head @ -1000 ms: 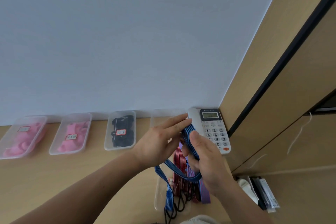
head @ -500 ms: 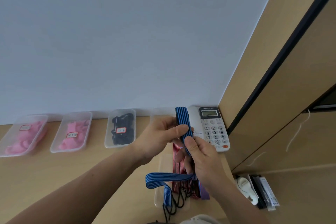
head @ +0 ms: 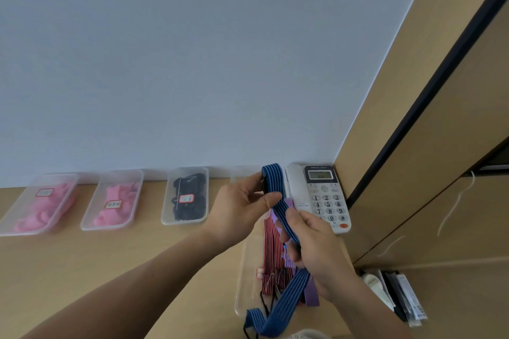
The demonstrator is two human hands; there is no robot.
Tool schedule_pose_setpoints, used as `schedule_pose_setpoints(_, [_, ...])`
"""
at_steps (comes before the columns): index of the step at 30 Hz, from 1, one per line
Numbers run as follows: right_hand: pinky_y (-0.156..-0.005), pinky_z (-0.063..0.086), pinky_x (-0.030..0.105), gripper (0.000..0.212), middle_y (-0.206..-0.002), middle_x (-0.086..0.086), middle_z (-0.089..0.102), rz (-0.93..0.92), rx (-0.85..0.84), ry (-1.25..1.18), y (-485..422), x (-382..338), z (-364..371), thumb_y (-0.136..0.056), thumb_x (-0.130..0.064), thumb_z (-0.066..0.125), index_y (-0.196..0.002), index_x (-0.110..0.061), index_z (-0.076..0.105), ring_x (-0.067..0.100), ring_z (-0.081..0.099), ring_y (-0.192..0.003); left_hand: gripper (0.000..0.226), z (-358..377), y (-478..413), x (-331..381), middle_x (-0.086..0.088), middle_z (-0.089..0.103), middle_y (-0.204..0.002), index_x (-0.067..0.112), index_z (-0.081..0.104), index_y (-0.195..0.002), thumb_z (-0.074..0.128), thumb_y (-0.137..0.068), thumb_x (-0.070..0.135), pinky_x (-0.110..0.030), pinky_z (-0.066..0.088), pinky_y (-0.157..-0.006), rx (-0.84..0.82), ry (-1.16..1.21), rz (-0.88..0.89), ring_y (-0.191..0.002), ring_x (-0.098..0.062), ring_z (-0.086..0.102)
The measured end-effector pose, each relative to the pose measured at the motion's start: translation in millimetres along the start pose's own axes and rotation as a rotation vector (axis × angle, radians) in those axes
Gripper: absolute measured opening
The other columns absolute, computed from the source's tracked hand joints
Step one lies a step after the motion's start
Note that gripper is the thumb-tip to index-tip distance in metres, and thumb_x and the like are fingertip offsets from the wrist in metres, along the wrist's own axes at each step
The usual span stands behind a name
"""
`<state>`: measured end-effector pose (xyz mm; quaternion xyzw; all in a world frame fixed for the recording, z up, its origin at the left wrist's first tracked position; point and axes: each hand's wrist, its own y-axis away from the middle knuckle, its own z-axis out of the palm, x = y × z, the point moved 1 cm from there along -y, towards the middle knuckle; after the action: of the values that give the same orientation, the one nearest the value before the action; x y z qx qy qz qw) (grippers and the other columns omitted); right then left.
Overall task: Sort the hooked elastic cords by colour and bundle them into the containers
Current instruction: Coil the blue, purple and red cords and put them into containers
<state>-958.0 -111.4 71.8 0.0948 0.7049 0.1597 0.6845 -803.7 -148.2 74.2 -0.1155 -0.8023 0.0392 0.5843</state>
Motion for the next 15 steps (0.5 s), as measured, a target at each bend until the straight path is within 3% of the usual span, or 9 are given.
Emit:
schedule_pose_setpoints(3, [-0.041,0.030,0.022,0.047,-0.062,0.006,0.059,-0.036,-0.013,-0.025,2,-6,2,-0.100,-0.041,0.042,-0.086,-0.003,0.065,0.013,0.041,-0.044,0.026,4,3,-8,0.008,0.074,-0.092,0.036,0.061,-0.118,0.065,-0.093,0.030,-0.031,0.057,-0.071,-0.003,-0.201,0.092,-0.074,-0.007,0.072])
schedule_pose_setpoints(6, [-0.039,0.028,0.022,0.058,-0.064,0.010,0.059,-0.080,-0.035,-0.085,5,-10,3,-0.090,-0.054,0.042,-0.084,0.000,0.063,0.015,0.040,-0.044,0.037,6,6,-11,0.008,0.071,-0.098,0.036,0.050,-0.129,0.055,-0.093,0.041,-0.032,0.058,-0.065,-0.013,-0.331,0.261,-0.070,-0.009,0.070])
schedule_pose_setpoints(10, [-0.038,0.028,0.021,0.059,-0.066,0.011,0.060,-0.126,-0.059,-0.091,4,-11,5,-0.078,-0.064,0.043,-0.077,-0.008,0.062,0.013,0.040,-0.042,0.041,6,6,-14,-0.004,0.066,-0.122,0.020,0.048,-0.134,0.051,-0.093,0.027,-0.032,0.059,-0.069,0.047,-0.518,0.514,-0.091,-0.017,0.069])
schedule_pose_setpoints(15, [-0.040,0.029,0.019,0.054,-0.058,0.003,0.057,-0.154,-0.058,-0.072,6,-12,5,-0.081,-0.057,0.046,-0.075,-0.006,0.061,0.010,0.039,-0.041,0.049,9,4,-15,-0.008,0.057,-0.137,0.013,0.045,-0.142,0.044,-0.094,0.021,-0.027,0.053,-0.088,-0.044,-0.532,0.484,-0.108,-0.021,0.064])
